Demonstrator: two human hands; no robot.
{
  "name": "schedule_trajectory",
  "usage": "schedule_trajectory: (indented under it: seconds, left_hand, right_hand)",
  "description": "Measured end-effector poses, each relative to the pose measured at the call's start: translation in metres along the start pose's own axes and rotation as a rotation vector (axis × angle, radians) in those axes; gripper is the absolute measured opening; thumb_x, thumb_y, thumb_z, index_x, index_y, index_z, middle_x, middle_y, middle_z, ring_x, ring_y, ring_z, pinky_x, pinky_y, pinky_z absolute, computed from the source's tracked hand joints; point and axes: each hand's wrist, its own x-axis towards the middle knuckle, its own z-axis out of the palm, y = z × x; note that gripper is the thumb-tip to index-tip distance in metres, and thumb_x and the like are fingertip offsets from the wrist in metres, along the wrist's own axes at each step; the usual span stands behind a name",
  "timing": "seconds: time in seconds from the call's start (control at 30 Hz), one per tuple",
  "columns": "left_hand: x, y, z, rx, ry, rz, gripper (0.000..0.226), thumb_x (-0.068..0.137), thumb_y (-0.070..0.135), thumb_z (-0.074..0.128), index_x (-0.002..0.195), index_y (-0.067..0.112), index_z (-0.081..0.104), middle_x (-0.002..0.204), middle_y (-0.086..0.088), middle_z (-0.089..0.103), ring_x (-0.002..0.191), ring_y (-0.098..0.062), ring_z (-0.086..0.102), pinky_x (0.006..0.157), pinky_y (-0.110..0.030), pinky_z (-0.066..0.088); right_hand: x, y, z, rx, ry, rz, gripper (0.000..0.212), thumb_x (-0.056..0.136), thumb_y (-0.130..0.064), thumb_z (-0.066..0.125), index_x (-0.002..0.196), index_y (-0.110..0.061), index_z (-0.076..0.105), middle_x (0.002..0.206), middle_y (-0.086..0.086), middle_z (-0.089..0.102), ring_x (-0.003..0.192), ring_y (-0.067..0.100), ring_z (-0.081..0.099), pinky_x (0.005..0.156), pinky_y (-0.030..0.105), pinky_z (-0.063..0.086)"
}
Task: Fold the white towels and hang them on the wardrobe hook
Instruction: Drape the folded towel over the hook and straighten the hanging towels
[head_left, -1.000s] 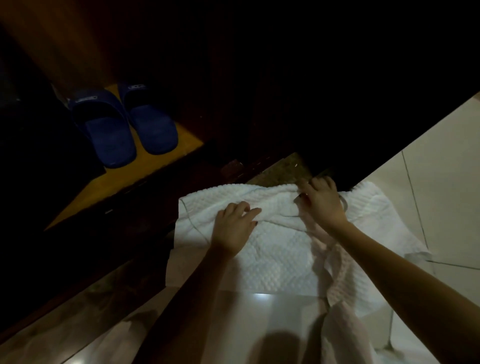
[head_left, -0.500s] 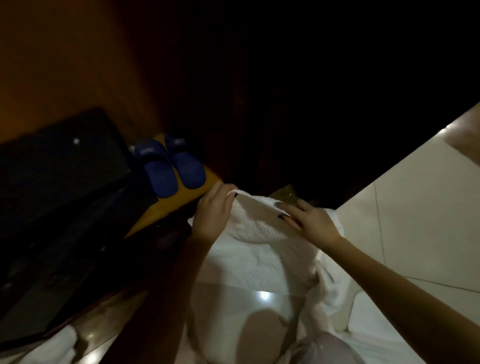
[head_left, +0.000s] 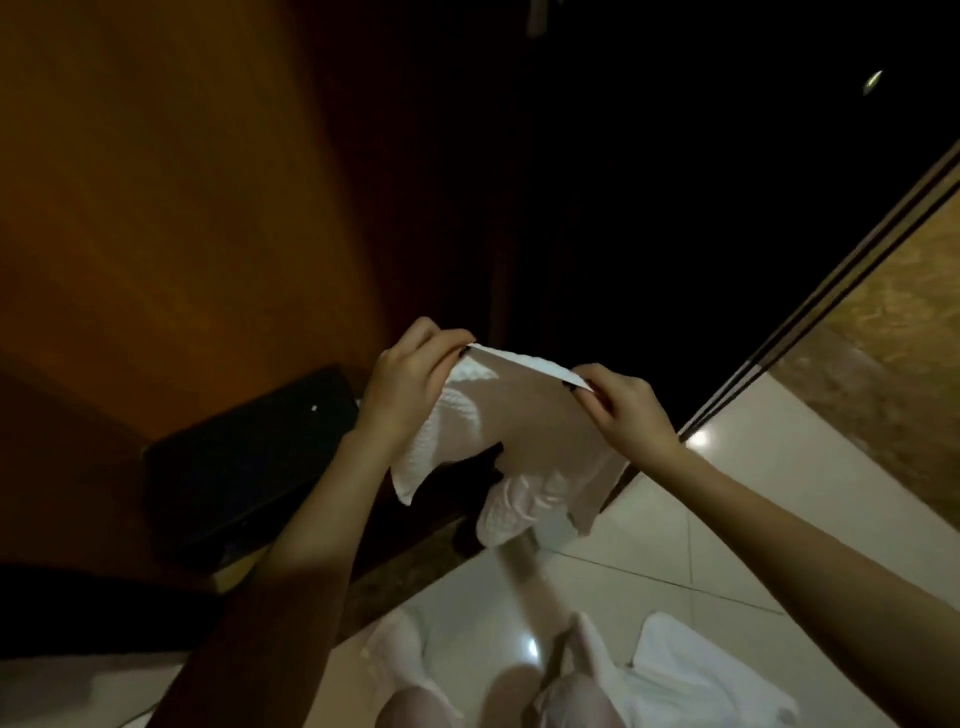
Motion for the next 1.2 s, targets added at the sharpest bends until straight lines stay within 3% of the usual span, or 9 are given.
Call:
schedule_trajectory:
  seconds: [0.23,0.43,0.53,0.67,0.77,0.83,0.9,1.03,1.2]
  left_hand:
    - [0.092,0.103,-0.18,0.008,0.281,0.007,0.019,0.09,-0.001,0.056,0.104,0.005,0.068,0.089,-0.01,0.058,0.078,-0.016,0.056,0.068,-0.019,0.043]
    - [0.172,0.2,-0.324,0.086,0.485,0.084,0.018,0.087,-0.005,0.052,0.096,-0.002,0.068,0.089,-0.019,0.064,0.085,-0.019,0.058,0.077,-0.015,0.038]
    - [0.199,0.237,-0.381,0.061,0.587,0.067,0.018,0.09,-0.002,0.051,0.097,-0.001,0.067,0.092,-0.012,0.064,0.089,-0.02,0.058,0.077,-0.017,0.039]
    - [0.221,0.27,-0.435,0.087,0.659,0.098,0.019,0.092,-0.001,0.048,0.099,-0.001,0.066,0.094,-0.012,0.062,0.088,-0.015,0.055,0.077,-0.018,0.041]
    - [0.236,0.285,-0.469,0.067,0.745,0.088,0.018,0.093,0.001,0.048,0.099,-0.001,0.065,0.095,-0.013,0.065,0.088,-0.014,0.058,0.076,-0.013,0.043]
    - [0.244,0.293,-0.485,0.031,0.77,0.076,0.018,0.095,0.003,0.046,0.099,0.002,0.064,0.094,-0.006,0.064,0.085,-0.008,0.057,0.074,-0.011,0.043]
    - [0.249,0.299,-0.497,0.023,0.768,0.054,0.018,0.096,0.005,0.046,0.098,0.004,0.064,0.092,0.0,0.061,0.08,-0.003,0.055,0.069,-0.008,0.041]
    - [0.243,0.293,-0.517,0.022,0.706,-0.076,0.014,0.097,0.011,0.048,0.093,0.013,0.061,0.089,0.001,0.059,0.075,-0.003,0.052,0.059,-0.004,0.038]
    - [0.22,0.279,-0.505,-0.092,0.275,-0.14,0.012,0.094,0.021,0.058,0.092,0.029,0.067,0.095,0.011,0.066,0.084,0.007,0.059,0.069,-0.006,0.045]
  right_hand:
    - [0.078,-0.137,-0.169,-0.016,0.141,-0.289,0.024,0.095,-0.021,0.058,0.115,-0.01,0.064,0.084,0.003,0.072,0.068,0.015,0.069,0.06,0.021,0.05]
    - [0.11,-0.233,-0.297,0.086,0.195,-0.458,0.052,0.089,-0.014,0.068,0.137,-0.021,0.052,0.118,0.0,0.067,0.101,0.011,0.066,0.084,0.022,0.052]
    - [0.127,-0.264,-0.344,0.199,0.177,-0.425,0.055,0.092,-0.013,0.065,0.142,-0.022,0.045,0.13,-0.013,0.053,0.114,-0.008,0.05,0.092,0.003,0.037]
    - [0.145,-0.287,-0.381,0.245,0.16,-0.347,0.049,0.095,-0.013,0.058,0.142,-0.023,0.046,0.114,-0.027,0.054,0.103,-0.011,0.054,0.088,0.003,0.038]
    - [0.156,-0.291,-0.388,0.305,0.149,-0.279,0.035,0.095,-0.009,0.056,0.128,-0.016,0.059,0.111,-0.015,0.064,0.1,-0.005,0.06,0.082,0.009,0.046]
    - [0.162,-0.29,-0.381,0.324,0.14,-0.202,0.015,0.096,-0.013,0.055,0.103,-0.013,0.068,0.094,-0.002,0.069,0.085,0.011,0.065,0.064,0.015,0.047]
    - [0.169,-0.291,-0.372,0.36,0.164,-0.104,0.017,0.098,-0.02,0.052,0.088,-0.019,0.066,0.078,0.001,0.066,0.067,0.013,0.06,0.05,0.016,0.039]
    - [0.181,-0.311,-0.375,0.461,0.306,-0.117,0.018,0.097,-0.021,0.053,0.084,-0.025,0.065,0.075,-0.004,0.067,0.061,0.0,0.056,0.052,0.015,0.038]
    - [0.209,-0.369,-0.394,0.445,0.273,-0.276,0.019,0.097,-0.018,0.053,0.089,-0.01,0.069,0.083,0.001,0.068,0.076,0.008,0.059,0.064,0.023,0.041]
